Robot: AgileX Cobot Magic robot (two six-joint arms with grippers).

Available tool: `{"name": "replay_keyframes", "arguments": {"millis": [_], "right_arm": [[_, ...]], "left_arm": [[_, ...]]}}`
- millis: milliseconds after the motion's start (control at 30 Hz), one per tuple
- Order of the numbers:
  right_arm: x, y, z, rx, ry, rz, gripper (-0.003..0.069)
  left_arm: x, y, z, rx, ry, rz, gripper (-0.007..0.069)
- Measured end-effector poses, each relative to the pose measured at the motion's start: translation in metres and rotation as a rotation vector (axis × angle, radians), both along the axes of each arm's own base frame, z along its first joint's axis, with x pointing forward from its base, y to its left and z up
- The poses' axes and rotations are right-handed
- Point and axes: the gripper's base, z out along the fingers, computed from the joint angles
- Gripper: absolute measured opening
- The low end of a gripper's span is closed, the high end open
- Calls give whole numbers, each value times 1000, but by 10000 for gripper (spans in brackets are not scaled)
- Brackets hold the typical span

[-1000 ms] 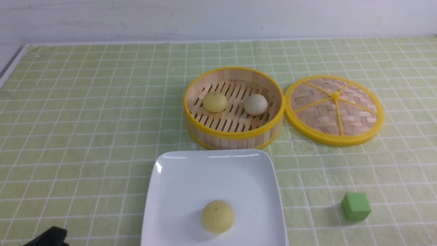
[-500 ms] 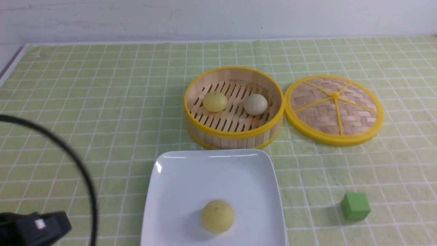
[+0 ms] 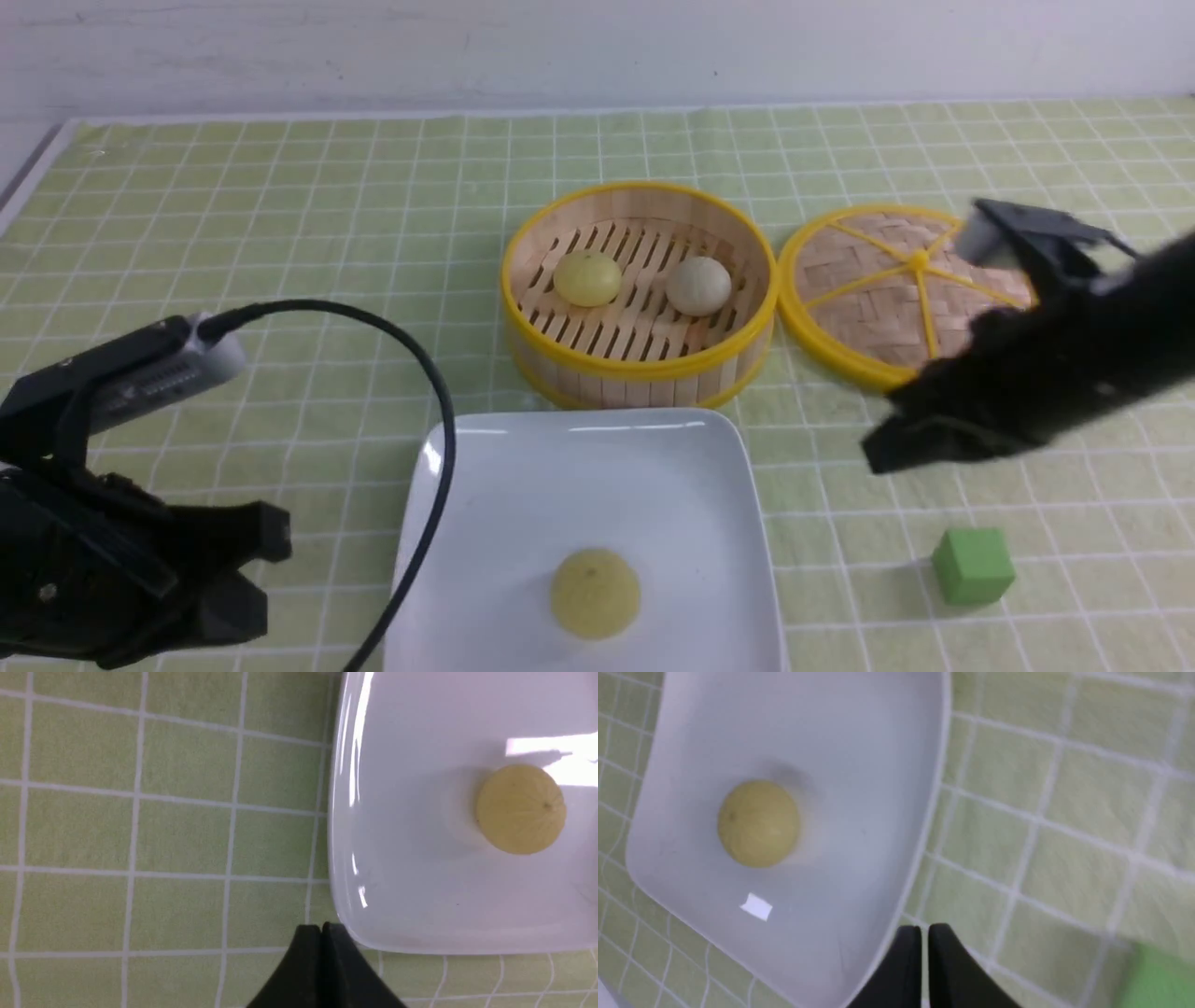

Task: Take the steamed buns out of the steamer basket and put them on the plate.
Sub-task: Use the right arm to grab the steamed stuffed bun that is closest to it, then use the right arm to put the steamed stuffed bun into the plate

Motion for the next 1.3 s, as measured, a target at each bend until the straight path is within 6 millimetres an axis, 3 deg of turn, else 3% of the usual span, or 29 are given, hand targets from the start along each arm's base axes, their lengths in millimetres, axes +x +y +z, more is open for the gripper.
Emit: {"name": "replay_keyframes", "arguments": {"millis": [33,100,133,200,233,267,300,433,467,533,700,800,833,900,933,1000,1033,1067,1100,1167,1200,1233,1300], "right_arm": [[25,19,0,-17,-22,50,125],[48,36,2,-48,-53,95,190],[51,37,2,-52,-56,95,197],[80,53,8,-95,-96,98,278],[85,55,9,-101,-104,93,290],[110,61,8,-125,-126,59,339],[121,64,12,-133,-154,47,353],[161,74,-7,-179,-184,17,377],[163,75,-8,-181,-184,16,377],[183,80,-32,-224,-182,11,367],[199,84,-63,-256,-157,11,257],[193,85,-40,-260,-161,38,51],[187,85,-29,-266,-153,54,25],[168,84,3,-272,-131,92,20],[165,85,7,-273,-129,99,20],[128,87,56,-243,-139,145,21],[125,88,59,-239,-140,149,21],[95,97,74,-218,-135,194,22],[89,97,75,-217,-125,202,22],[52,116,59,-218,-55,275,25],[39,127,38,-220,-28,290,27],[36,128,31,-227,-11,293,27],[23,143,-22,-247,12,279,40]], "left_arm": [[2,0,-2,2,9,-2,2],[2,0,-2,3,9,-3,4],[2,0,-2,3,8,-4,6],[2,0,-1,2,5,-3,10],[2,0,-1,2,5,-3,11],[2,0,-1,2,4,-3,14],[2,0,-1,2,4,-3,16],[3,0,-1,2,1,-3,19],[3,0,-1,2,0,-3,19],[3,0,-1,4,-1,-3,19],[3,0,-1,4,-1,-3,26],[3,0,-1,4,-1,-3,33],[3,0,-1,4,-1,-3,34],[3,0,-1,4,-2,-3,34],[3,0,-1,4,-2,-3,35],[3,0,-1,5,-5,-2,36],[3,0,-1,5,-6,-2,36],[3,0,-1,6,-7,-3,36],[3,0,-1,6,-7,-3,36],[4,0,-1,13,-11,-6,38],[4,1,-1,13,-14,-6,40],[4,1,-1,13,-14,-6,40],[4,1,-1,14,-17,-5,45]]}}
